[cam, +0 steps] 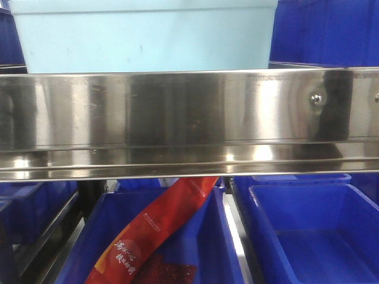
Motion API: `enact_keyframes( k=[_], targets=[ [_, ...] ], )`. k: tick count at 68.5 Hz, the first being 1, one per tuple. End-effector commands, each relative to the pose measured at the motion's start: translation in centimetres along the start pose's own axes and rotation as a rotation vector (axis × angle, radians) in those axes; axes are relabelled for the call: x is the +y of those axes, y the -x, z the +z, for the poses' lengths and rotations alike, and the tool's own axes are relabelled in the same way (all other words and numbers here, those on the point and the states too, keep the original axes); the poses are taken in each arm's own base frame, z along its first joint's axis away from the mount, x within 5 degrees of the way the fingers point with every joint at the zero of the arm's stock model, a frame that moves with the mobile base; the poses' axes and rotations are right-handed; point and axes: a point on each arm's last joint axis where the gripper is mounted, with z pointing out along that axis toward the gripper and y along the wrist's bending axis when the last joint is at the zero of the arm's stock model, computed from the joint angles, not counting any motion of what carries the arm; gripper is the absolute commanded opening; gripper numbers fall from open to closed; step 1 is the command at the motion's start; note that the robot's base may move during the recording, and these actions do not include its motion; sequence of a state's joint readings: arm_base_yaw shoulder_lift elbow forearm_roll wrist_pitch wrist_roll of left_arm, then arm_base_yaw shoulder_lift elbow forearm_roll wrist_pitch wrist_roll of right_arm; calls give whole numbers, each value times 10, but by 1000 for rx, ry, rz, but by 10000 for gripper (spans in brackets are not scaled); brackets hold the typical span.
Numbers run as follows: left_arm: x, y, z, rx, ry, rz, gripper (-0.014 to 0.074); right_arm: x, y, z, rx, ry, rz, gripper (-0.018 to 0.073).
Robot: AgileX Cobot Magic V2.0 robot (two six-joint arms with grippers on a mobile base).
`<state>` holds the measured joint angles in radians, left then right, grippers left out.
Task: Move two blue bins to right shelf middle
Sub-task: 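Push the teal bin with both grippers onto the shelf rollers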
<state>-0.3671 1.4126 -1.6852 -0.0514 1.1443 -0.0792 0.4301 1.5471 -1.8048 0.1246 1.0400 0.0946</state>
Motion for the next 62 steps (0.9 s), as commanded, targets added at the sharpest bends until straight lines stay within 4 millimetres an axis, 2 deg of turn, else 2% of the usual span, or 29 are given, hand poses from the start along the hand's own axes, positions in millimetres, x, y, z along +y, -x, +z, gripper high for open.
enact_keyframes(
  k=[1, 6, 10, 13, 14, 23, 28, 47, 51, 62],
  targets=[
    [-3, 0, -29, -82, -17, 3, 373, -3, 3, -27, -58, -55, -47, 177],
    [-3, -2, -45, -119, -21, 5, 202, -8, -1, -39, -48, -114, -70, 73],
    [-4, -5, -57, -148, -24, 6, 13, -12, -4, -45, -36, -162, -86, 10],
    [-4, -7, -66, -169, -26, 7, -99, -14, -7, -50, -36, -188, -98, -22],
    [-4, -8, -68, -175, -26, 7, -110, -15, -8, -51, -38, -193, -101, -36],
    [-2, -24, -84, -239, -19, 9, -111, -18, -26, -60, -74, -199, -115, -122],
    [0, -38, -82, -252, -18, 3, -111, -19, -41, -62, -100, -192, -122, -167],
    [10, -121, -67, -385, -26, -3, -111, -31, -126, -63, -150, -170, -144, -162],
    [13, -141, -67, -439, -30, -4, -111, -34, -148, -61, -163, -165, -148, -162],
    [18, -186, -70, -594, -43, -4, -111, -39, -195, -68, -252, -144, -158, -162]
  ],
)
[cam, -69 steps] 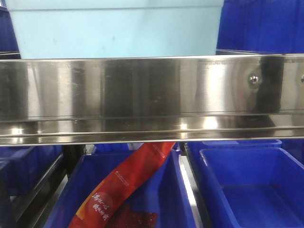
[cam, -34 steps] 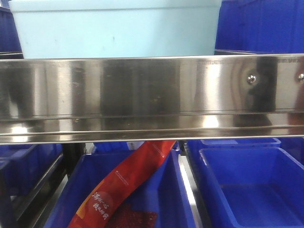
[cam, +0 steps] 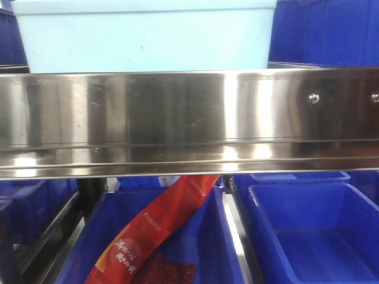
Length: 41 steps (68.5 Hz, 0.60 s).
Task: Move two blue bins to right shelf middle
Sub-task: 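Push the teal bin with both grippers onto the shelf rollers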
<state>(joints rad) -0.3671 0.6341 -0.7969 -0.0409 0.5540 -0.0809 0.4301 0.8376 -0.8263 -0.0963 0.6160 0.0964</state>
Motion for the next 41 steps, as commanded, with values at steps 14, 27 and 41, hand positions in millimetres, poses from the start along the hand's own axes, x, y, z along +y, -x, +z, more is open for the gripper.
enact_keyframes(
  k=[14, 27, 41],
  targets=[
    [6, -55, -37, -225, -25, -6, -111, -2, -53, -38, -321, 17, -6, -162],
    [8, -77, -48, -292, -32, -6, -111, -3, -74, -63, -502, 25, -3, -162],
    [9, -79, -52, -306, -34, -6, -111, -3, -80, -67, -515, 24, -2, -162]
  ],
)
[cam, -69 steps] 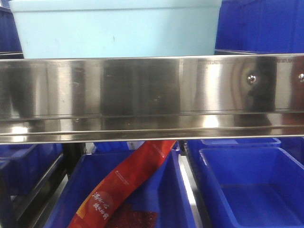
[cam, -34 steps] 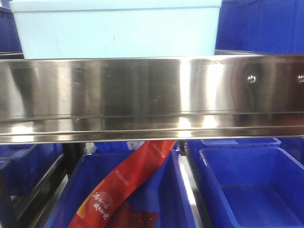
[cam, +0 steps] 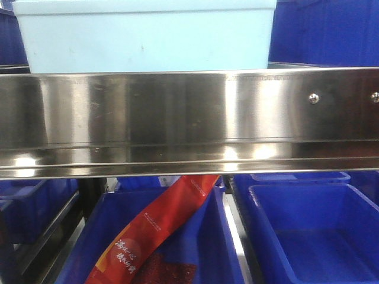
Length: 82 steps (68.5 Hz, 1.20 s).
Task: Move two blue bins to right shelf middle
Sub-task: 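Push the teal bin with both grippers onto the shelf rollers, then open both grippers and pull them back from the teal bin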
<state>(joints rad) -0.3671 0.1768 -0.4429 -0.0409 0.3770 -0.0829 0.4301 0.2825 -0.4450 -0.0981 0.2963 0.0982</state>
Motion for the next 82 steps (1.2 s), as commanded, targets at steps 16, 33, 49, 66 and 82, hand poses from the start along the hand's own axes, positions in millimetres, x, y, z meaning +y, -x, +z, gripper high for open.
enact_keyframes(
  k=[16, 33, 49, 66, 82],
  targets=[
    [0, 2, -1, -29, -7, -6, -111, 0, 1, 0, -27, -4, -11, -162],
    [0, 2, -1, -29, -7, -6, -111, 0, 1, 0, -27, -4, -11, -162],
    [0, 2, -2, -36, -2, -4, -111, 0, 1, 0, -27, -4, -11, -162],
    [11, -30, -10, -141, 161, 102, -111, 0, 1, 0, -27, -4, -11, -162],
    [23, -91, 7, -59, 196, 150, -111, 0, 1, 0, -30, -4, -11, -162]
  ],
)
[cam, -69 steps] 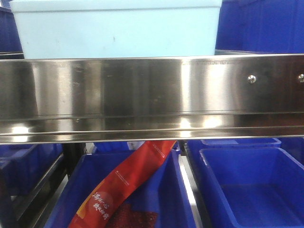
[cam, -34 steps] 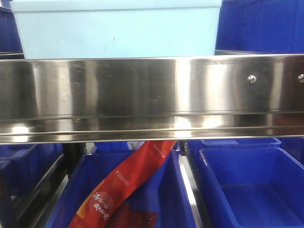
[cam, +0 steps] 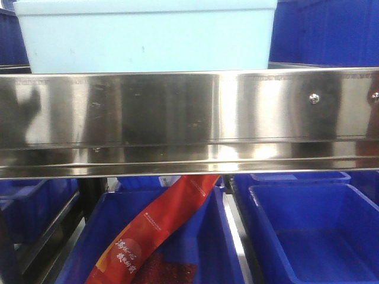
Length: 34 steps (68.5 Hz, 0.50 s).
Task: Move two blue bins to right shelf middle
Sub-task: 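Open both grippers and pull them back from the teal bin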
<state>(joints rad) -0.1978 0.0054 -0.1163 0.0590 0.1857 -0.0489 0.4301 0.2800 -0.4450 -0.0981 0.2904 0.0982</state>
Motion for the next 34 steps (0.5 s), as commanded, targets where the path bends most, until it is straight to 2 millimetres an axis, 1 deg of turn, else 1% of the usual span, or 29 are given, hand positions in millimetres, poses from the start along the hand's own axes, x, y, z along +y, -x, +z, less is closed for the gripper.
enact_keyframes(
  k=[1, 6, 9, 11, 21, 34],
  targets=[
    [0, -16, 4, -11, 3, 22, -111, 0, 1, 0, -22, -5, -11, -162],
    [-1, -27, 6, -21, -1, 28, -111, 0, 1, 0, -25, -4, -11, -162],
    [-1, -23, 6, -64, -3, 29, -111, 0, 1, 0, -25, -4, -11, -162],
    [-1, -26, 6, -29, -1, 34, -111, 0, 1, 0, -25, -4, -11, -162],
    [-1, -25, 6, -40, -1, 44, -111, 0, 1, 0, -25, -4, -11, -162],
    [-1, -25, 6, -42, -3, 1, -111, 0, 1, 0, -25, -4, -11, -162]
  ],
)
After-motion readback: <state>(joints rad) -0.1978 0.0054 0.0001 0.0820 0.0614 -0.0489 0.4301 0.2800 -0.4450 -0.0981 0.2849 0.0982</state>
